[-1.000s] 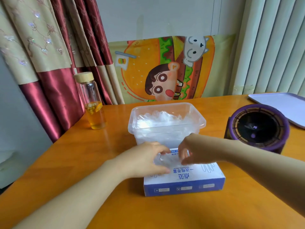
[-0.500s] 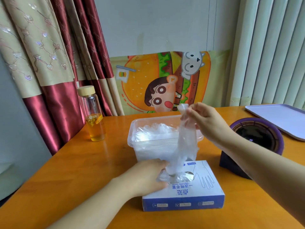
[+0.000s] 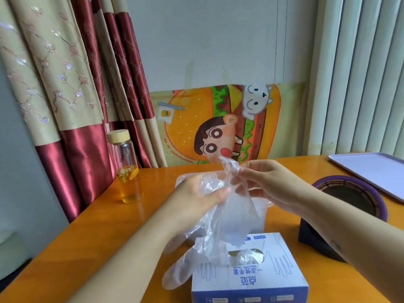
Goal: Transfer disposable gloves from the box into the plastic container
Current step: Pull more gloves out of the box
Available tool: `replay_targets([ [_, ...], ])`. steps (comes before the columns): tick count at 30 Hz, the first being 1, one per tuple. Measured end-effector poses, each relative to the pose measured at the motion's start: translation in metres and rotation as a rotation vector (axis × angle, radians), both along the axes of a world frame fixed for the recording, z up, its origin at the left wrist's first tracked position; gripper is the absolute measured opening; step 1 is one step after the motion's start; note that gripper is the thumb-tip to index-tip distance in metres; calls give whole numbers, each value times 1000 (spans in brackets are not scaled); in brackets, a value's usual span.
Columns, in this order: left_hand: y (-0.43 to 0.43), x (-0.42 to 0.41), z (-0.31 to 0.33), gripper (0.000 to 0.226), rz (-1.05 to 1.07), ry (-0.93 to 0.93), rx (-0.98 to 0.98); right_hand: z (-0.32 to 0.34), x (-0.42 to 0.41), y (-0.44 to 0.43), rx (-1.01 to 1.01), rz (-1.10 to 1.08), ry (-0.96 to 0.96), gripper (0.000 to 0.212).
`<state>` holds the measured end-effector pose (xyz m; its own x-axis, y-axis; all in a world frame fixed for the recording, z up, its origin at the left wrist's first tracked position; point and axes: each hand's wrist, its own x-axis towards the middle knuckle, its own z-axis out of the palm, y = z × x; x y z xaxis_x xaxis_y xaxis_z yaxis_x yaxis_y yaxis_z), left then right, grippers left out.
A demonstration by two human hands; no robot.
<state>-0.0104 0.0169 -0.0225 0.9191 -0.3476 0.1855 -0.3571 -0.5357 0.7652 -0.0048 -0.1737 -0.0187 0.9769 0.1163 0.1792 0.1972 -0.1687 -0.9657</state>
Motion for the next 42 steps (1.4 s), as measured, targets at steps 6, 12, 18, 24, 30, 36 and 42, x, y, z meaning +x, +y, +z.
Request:
replay_targets([
  [6, -13, 36, -10, 24, 187, 54, -239, -16, -2, 1, 242, -137, 35, 42],
  [12, -15, 65, -9, 28, 260, 109, -372, -38, -14, 8, -18, -255, -338, 23],
  [18, -18, 89, -14, 28, 206, 139, -357, -35, 21, 7, -217, -257, -312, 26],
  [24, -3, 119, -17, 35, 251, 66, -90, -27, 60, -13, -352, -397, -296, 39],
  [30, 11, 154, -11, 37, 350, -131, 163, -41, 84, -23, -645, -405, -189, 47],
  [36, -17, 127, 9, 37, -117, -353, 502, -45, 97, -21, -942, -332, -95, 50],
  [42, -35, 136, -21, 72, -258, 66, 1049, -22, 92, -12, -1214, -475, -366, 47],
])
